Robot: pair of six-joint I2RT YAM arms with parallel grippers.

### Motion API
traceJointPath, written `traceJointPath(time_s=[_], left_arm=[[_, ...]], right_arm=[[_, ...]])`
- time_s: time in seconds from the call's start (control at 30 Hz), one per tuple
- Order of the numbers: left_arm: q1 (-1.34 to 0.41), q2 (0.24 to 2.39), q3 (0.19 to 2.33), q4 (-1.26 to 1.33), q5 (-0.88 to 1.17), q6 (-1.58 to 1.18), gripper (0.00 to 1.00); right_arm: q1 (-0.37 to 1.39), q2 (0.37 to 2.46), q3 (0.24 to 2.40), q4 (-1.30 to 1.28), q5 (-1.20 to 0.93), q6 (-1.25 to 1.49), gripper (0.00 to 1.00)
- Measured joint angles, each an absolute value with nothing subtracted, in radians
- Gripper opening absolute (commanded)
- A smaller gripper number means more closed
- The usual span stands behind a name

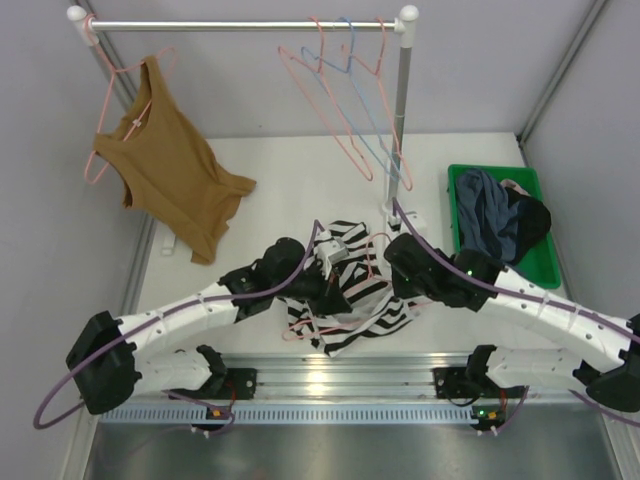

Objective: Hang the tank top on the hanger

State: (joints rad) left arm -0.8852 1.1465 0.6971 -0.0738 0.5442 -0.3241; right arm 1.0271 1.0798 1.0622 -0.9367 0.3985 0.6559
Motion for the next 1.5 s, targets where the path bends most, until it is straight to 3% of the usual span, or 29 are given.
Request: traceJointPath(time_s=[0.3,0.53,0.67,0.9,1.2,1.5], left_arm=[[-0.885,1.240,0.697,0.090,0.599,-0.365,0.00],[-0.885,1.298,0.687,0.188,0.625,-0.395,0.00],[-0.885,1.325,0.685,0.212,0.636,-0.404,0.00],[-0.885,1.333,0.685,0.230,0.644,-0.418,0.00],[-0.897,1.333,0.685,0.232,0.659,-0.420,0.00],[-0.921,1.335,0.685,0.228,0.640,-0.420,0.00]], right_arm=[[1.028,1.055,1.108,-0.958,0.435,0.654,0.05],[1.031,0.972,1.082,-0.920,0.445,0.624,0.37],[1.034,0.907,1.036,-0.841,0.413,0.578,0.44],[1.054,0.967,0.992,-0.710,0.399,0.534,0.50],[1.054,1.036,0.941,-0.608,0.415,0.523,0.41],[1.054,1.037,0.890,-0.561,0.476,0.525,0.02]])
